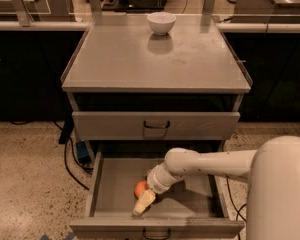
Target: Pick orange from middle drawer and place on counter
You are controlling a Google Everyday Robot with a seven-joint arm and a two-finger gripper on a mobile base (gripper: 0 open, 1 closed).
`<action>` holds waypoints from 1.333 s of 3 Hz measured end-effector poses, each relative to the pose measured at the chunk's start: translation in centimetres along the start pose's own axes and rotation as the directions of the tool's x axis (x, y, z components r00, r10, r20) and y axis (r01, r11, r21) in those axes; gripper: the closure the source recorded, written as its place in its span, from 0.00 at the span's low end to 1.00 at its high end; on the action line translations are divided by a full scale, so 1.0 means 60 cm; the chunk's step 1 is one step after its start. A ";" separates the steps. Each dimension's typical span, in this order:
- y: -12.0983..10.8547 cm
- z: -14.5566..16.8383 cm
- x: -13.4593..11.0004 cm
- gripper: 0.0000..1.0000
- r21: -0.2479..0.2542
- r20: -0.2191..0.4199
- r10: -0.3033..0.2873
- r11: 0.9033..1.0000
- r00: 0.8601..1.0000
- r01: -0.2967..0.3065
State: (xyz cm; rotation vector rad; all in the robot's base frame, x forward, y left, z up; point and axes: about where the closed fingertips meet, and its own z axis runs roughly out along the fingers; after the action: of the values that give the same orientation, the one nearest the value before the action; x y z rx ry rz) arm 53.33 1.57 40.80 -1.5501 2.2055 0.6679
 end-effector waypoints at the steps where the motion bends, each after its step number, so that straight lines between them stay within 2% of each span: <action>1: -0.009 0.005 -0.008 0.00 0.024 0.021 0.018 1.000 1.000 -0.019; 2: -0.005 0.033 0.004 0.00 0.027 0.005 0.013 1.000 1.000 -0.013; 3: -0.005 0.034 0.003 0.00 0.027 0.006 0.013 1.000 1.000 -0.013; 4: -0.005 0.034 0.003 0.16 0.027 0.006 0.013 1.000 1.000 -0.013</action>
Offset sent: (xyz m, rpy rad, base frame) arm 0.0072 0.0041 -0.0007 0.0116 -0.0160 -0.0367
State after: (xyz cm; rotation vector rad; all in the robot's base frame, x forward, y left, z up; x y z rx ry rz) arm 53.61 2.47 38.97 -1.5205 2.2129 0.6427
